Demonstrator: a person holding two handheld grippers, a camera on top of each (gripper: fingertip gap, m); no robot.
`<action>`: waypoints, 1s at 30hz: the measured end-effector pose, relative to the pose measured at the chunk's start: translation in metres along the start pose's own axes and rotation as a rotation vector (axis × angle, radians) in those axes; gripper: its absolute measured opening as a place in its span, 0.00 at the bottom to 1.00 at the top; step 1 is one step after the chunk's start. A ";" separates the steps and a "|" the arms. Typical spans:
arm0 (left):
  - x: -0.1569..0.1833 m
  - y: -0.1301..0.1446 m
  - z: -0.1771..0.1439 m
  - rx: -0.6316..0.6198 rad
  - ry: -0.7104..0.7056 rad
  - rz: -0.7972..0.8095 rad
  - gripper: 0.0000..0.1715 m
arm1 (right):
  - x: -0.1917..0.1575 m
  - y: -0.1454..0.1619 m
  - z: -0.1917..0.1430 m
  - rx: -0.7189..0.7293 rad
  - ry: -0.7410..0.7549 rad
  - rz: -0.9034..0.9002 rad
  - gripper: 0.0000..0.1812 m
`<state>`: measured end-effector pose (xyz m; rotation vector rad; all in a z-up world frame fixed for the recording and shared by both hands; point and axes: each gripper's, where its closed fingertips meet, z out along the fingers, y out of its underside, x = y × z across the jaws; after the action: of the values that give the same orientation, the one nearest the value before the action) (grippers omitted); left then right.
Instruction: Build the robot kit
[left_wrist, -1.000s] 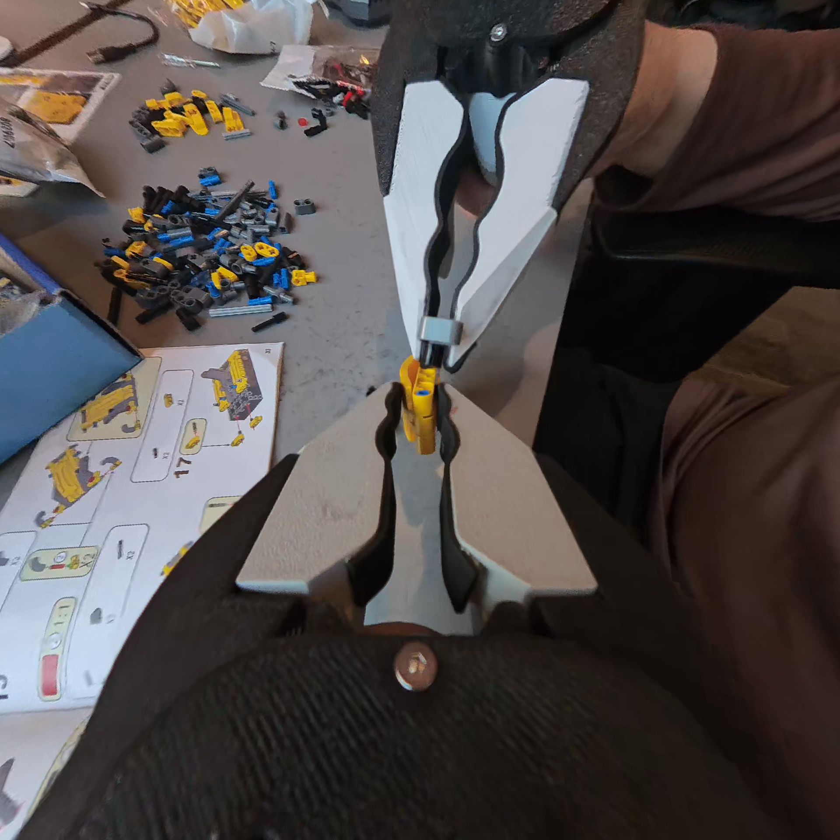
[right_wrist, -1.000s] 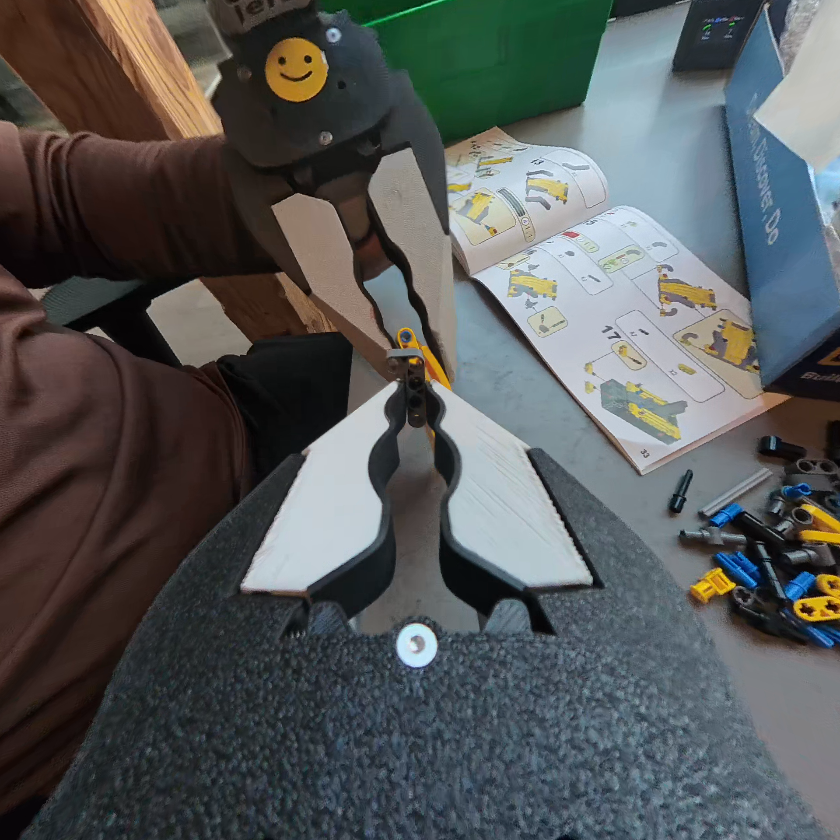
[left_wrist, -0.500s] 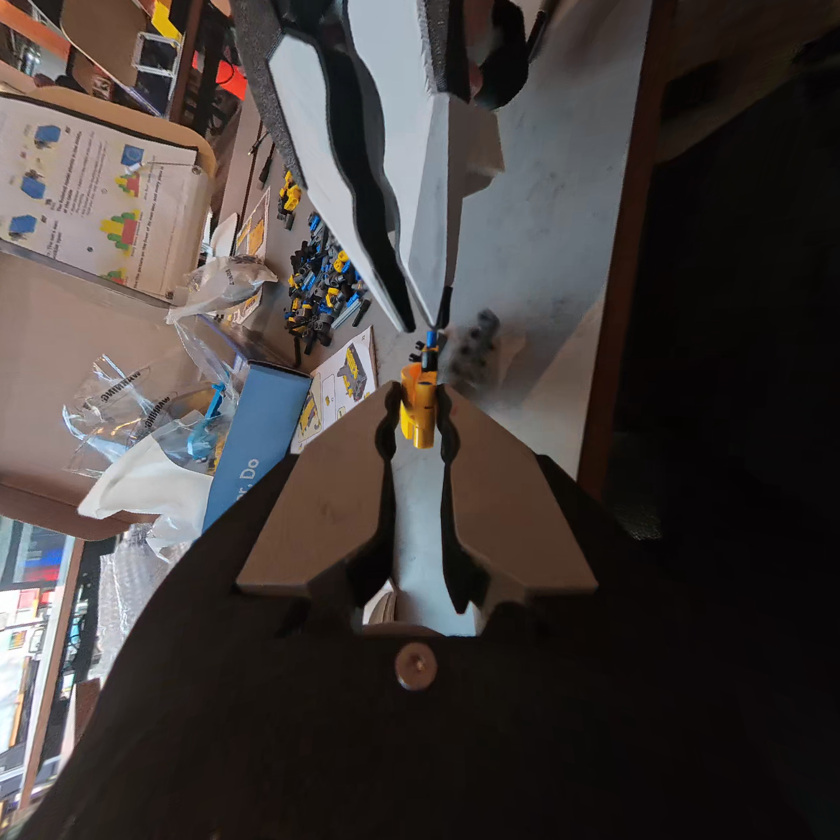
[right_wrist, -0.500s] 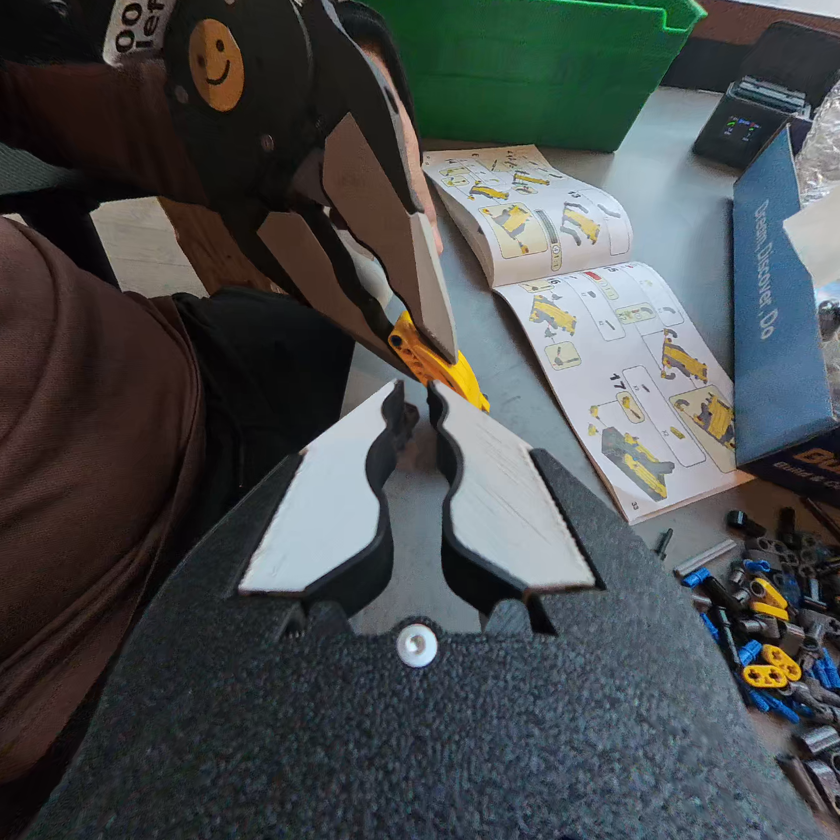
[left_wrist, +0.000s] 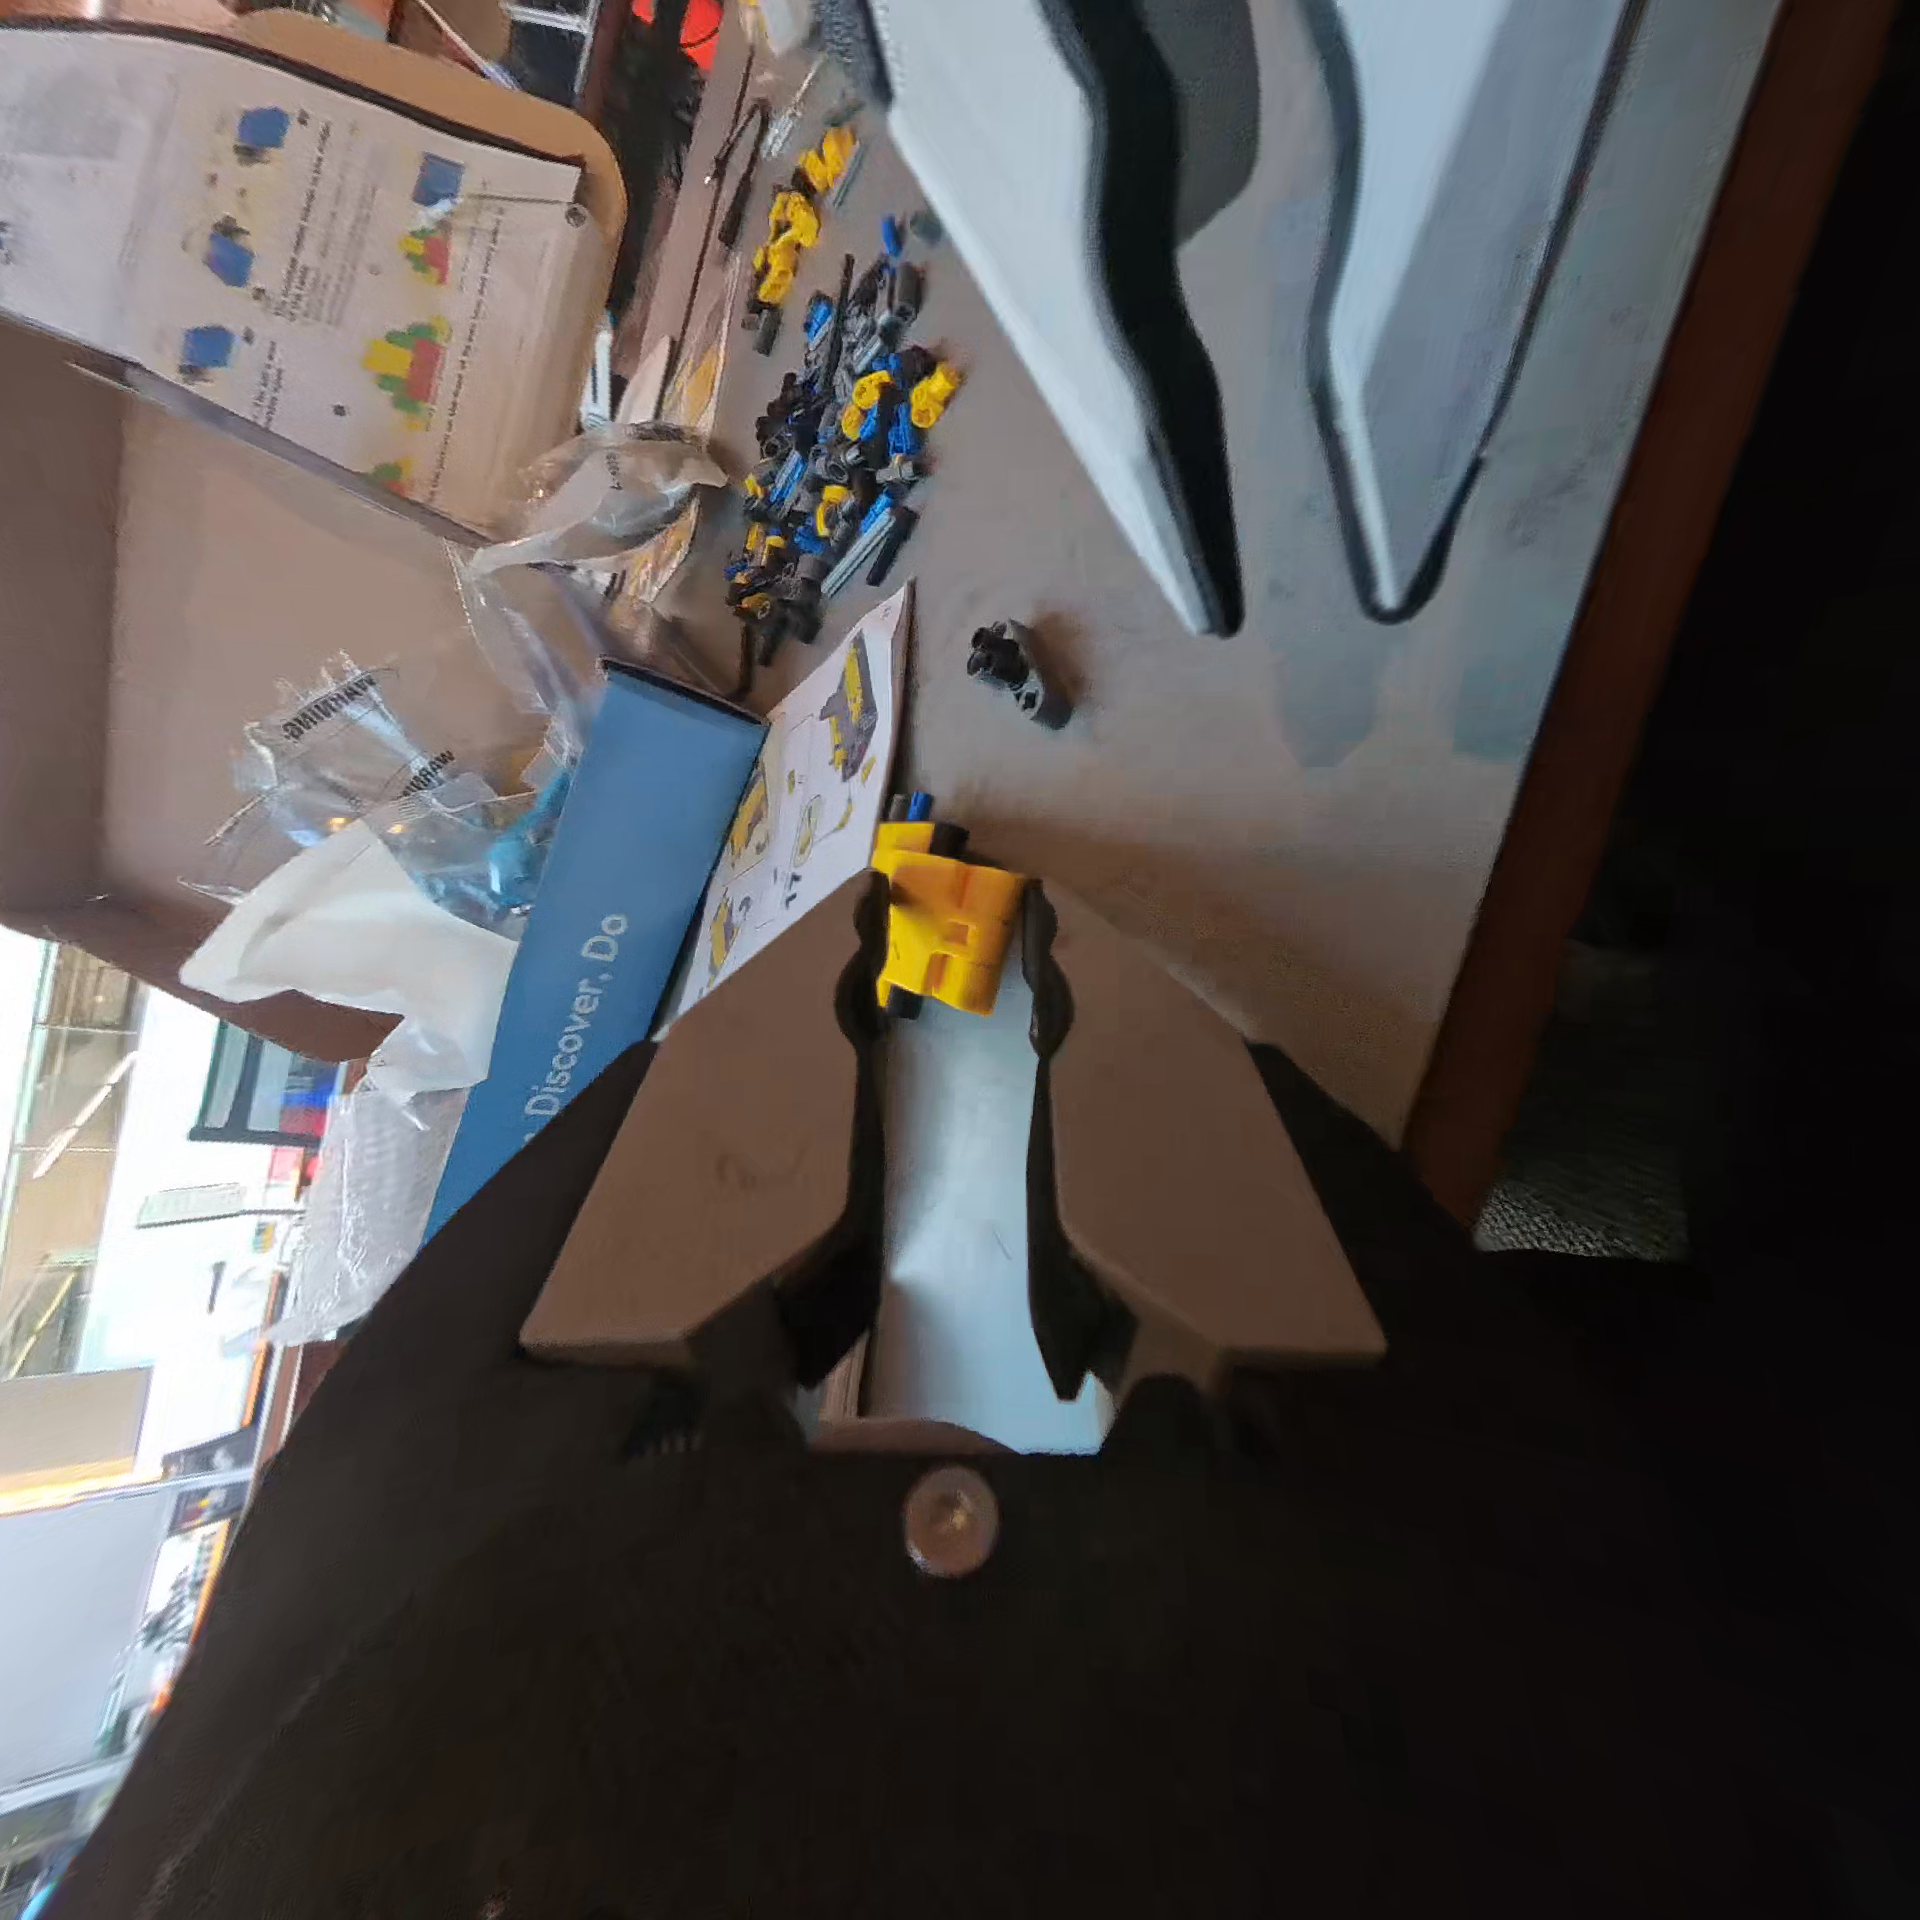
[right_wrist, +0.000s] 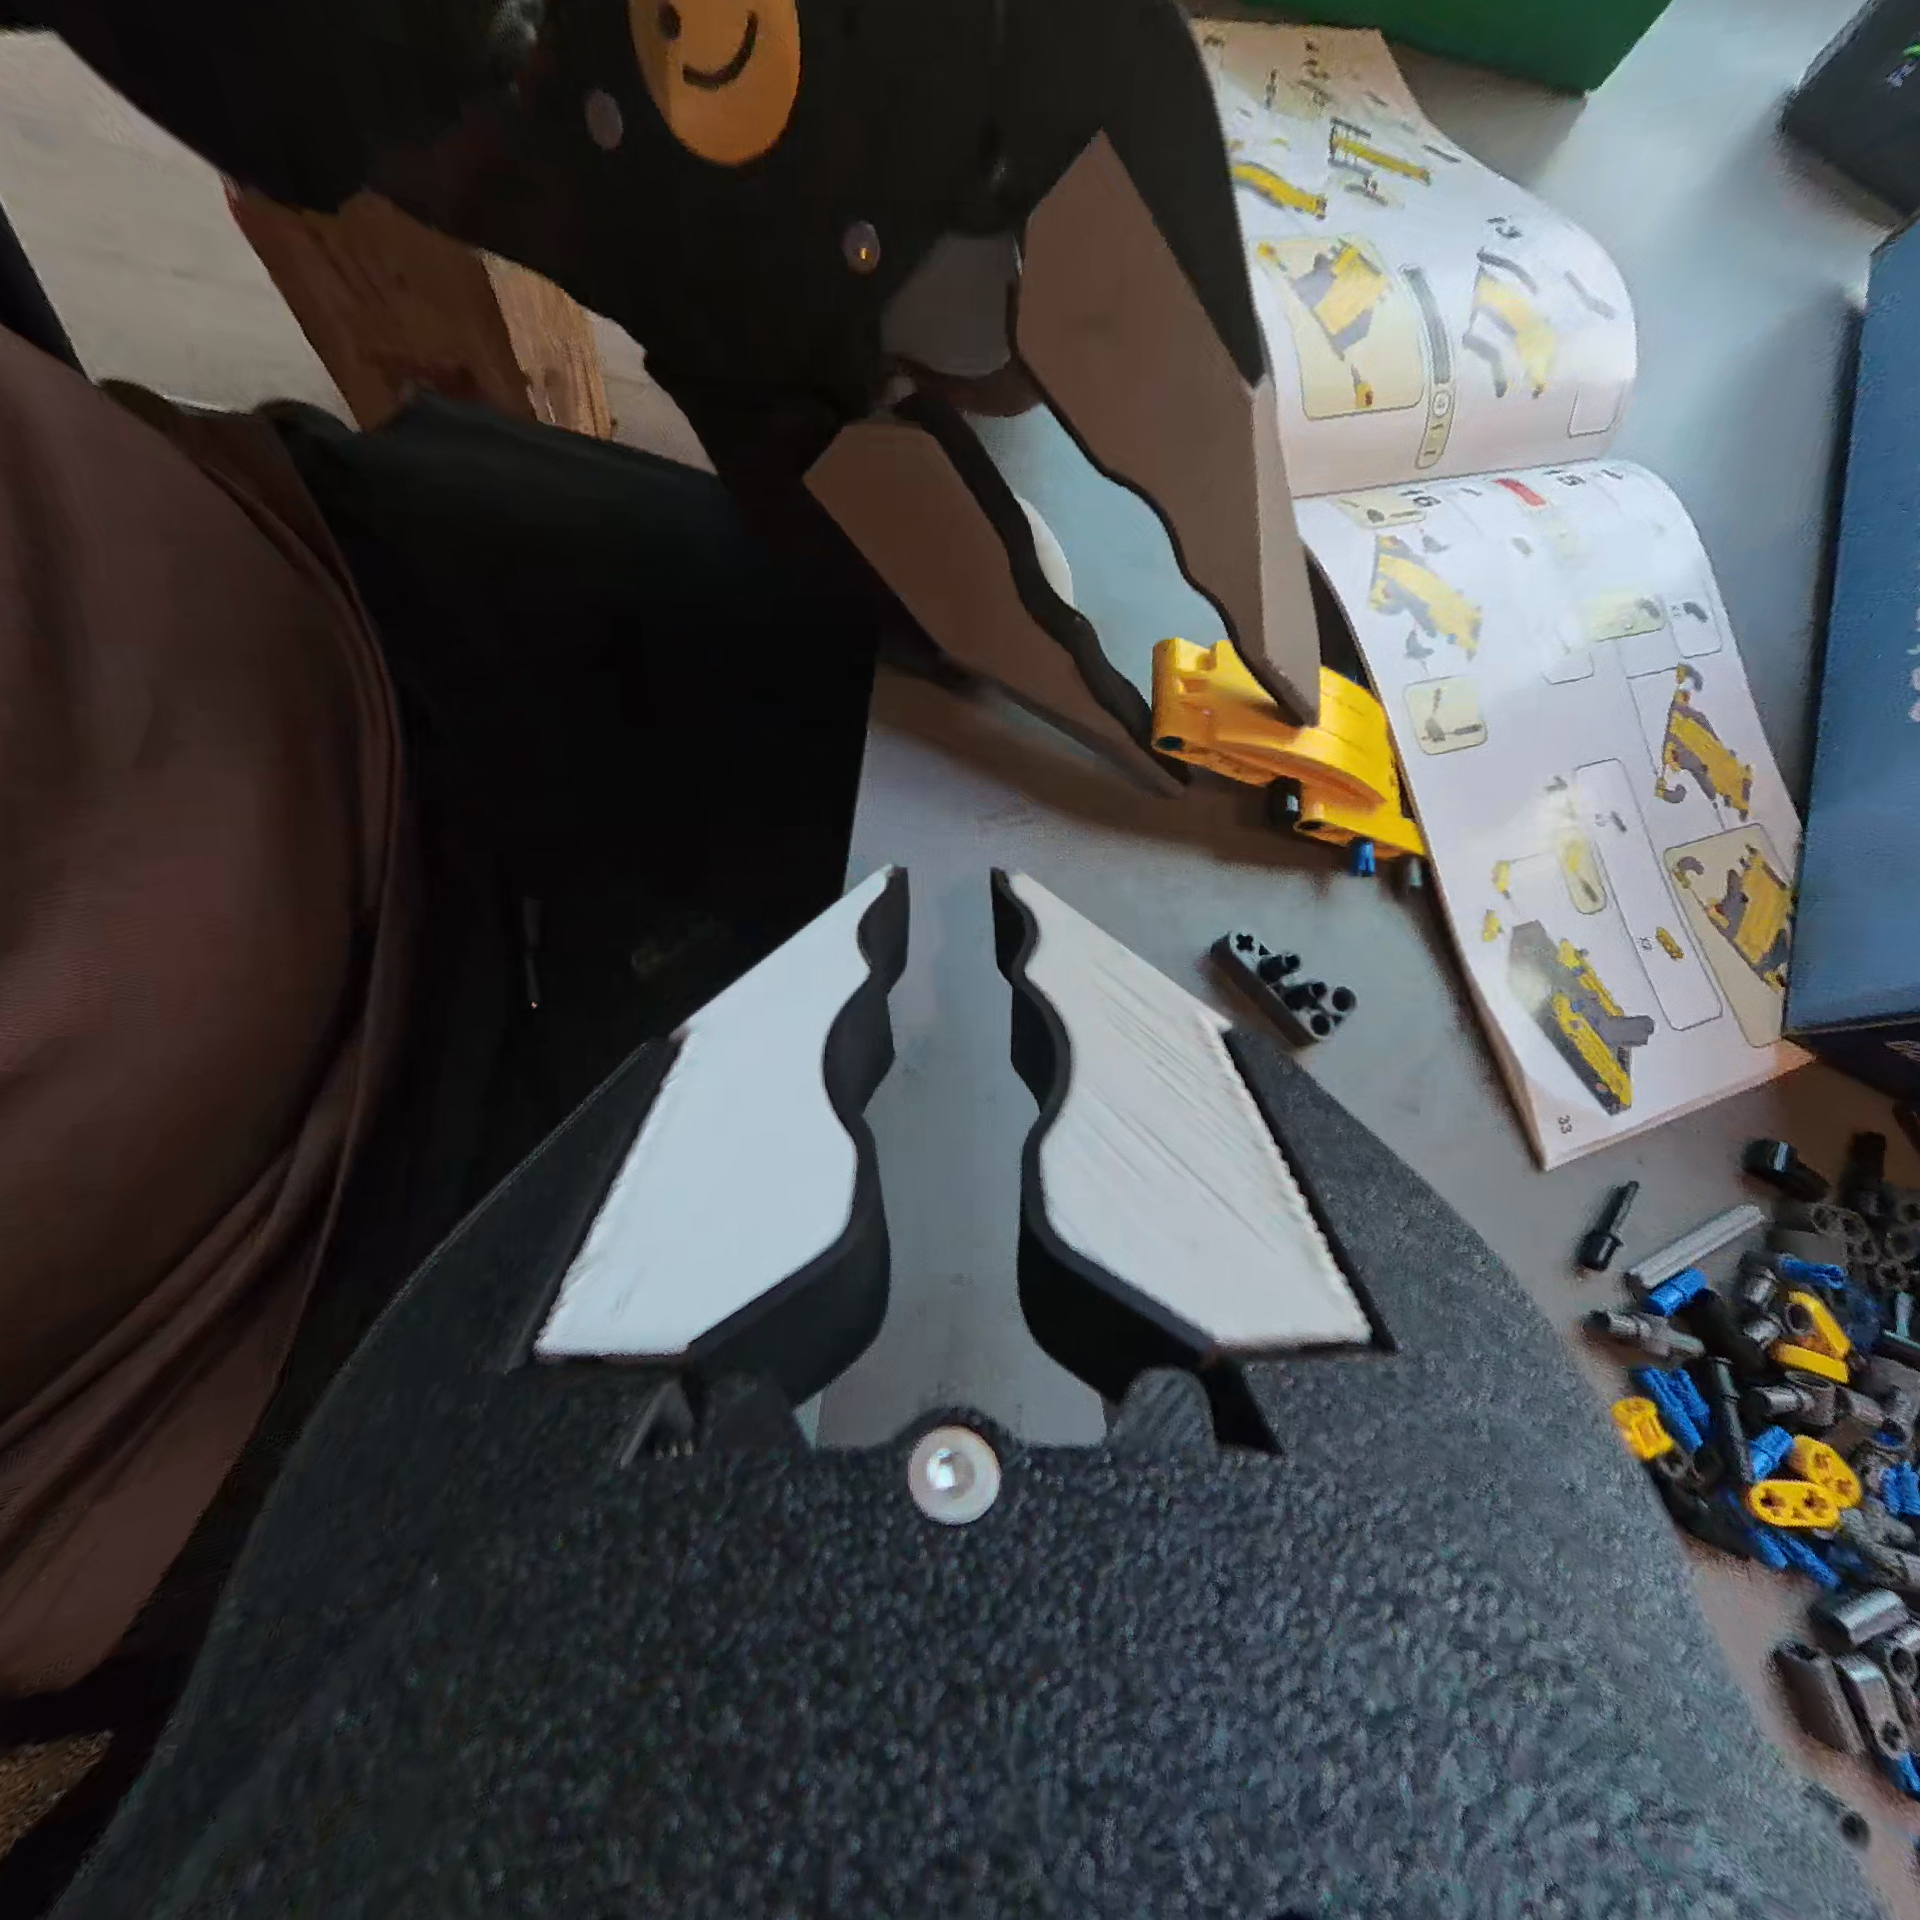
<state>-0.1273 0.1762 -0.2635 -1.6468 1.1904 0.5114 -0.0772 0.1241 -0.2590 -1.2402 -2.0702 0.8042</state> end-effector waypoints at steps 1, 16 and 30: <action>0.000 0.000 0.000 0.001 0.004 -0.006 0.13 | 0.002 0.003 0.001 -0.015 0.012 -0.011 0.08; -0.004 0.016 -0.019 -0.007 0.222 -0.408 0.34 | 0.019 -0.005 -0.006 0.093 0.046 0.011 0.07; -0.037 0.020 -0.036 0.053 0.167 -0.695 0.51 | 0.074 -0.032 -0.074 0.402 0.364 0.131 0.11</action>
<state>-0.1682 0.1609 -0.2298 -1.9428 0.6622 -0.0967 -0.0695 0.1928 -0.1743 -1.1974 -1.4648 0.9209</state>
